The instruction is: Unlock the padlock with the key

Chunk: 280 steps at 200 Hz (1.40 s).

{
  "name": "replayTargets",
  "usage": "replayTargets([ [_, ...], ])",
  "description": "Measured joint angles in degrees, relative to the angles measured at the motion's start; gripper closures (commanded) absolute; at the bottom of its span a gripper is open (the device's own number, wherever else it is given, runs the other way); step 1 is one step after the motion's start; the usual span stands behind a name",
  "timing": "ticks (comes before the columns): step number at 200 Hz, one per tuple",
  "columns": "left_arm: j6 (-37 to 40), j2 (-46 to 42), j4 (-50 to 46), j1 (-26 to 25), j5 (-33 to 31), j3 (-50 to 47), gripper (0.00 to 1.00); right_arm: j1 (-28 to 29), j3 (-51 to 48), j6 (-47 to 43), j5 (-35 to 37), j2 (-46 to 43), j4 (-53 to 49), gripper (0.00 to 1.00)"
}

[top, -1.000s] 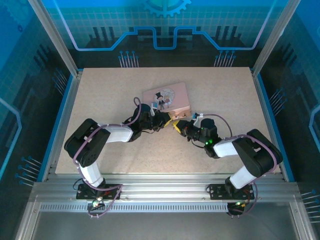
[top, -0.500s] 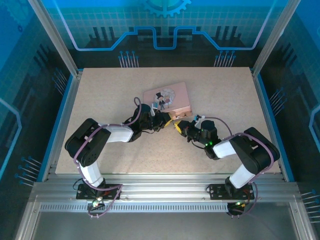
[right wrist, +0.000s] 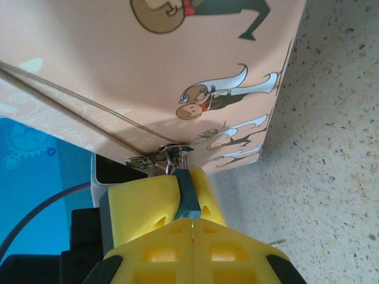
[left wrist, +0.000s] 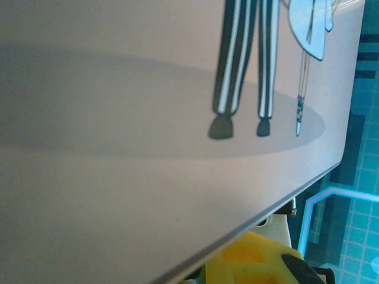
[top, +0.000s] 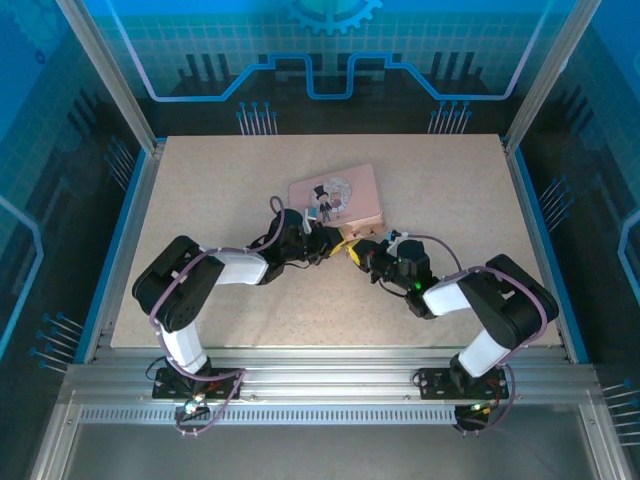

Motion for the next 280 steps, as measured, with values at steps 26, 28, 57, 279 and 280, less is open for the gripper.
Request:
replayTargets([
  [26,-0.1,0.7,0.3,0.0,-0.9,0.0,0.95,0.7,1.4,-0.5,1.7,-0.1,-3.0,1.00],
  [28,-0.1,0.7,0.3,0.0,-1.0,0.0,0.95,0.7,1.6,-0.5,1.9,-0.1,-3.4,1.00],
  [57,-0.1,1.1,0.6,0.0,-2.3,0.0,0.95,1.6,3.2,-1.1,3.8,0.1,-6.5,1.00],
  [279,6.5,-5.4,-18.1,-1.9,-2.6,4.2,0.92,-3.6,-1.5,-18.9,2.5,-33.3,-40.3,0.72],
  [280,6.6,-5.5,-18.3,-1.9,-2.8,4.2,0.92,-3.9,-1.5,-19.3,2.5,-33.9,-41.1,0.72],
])
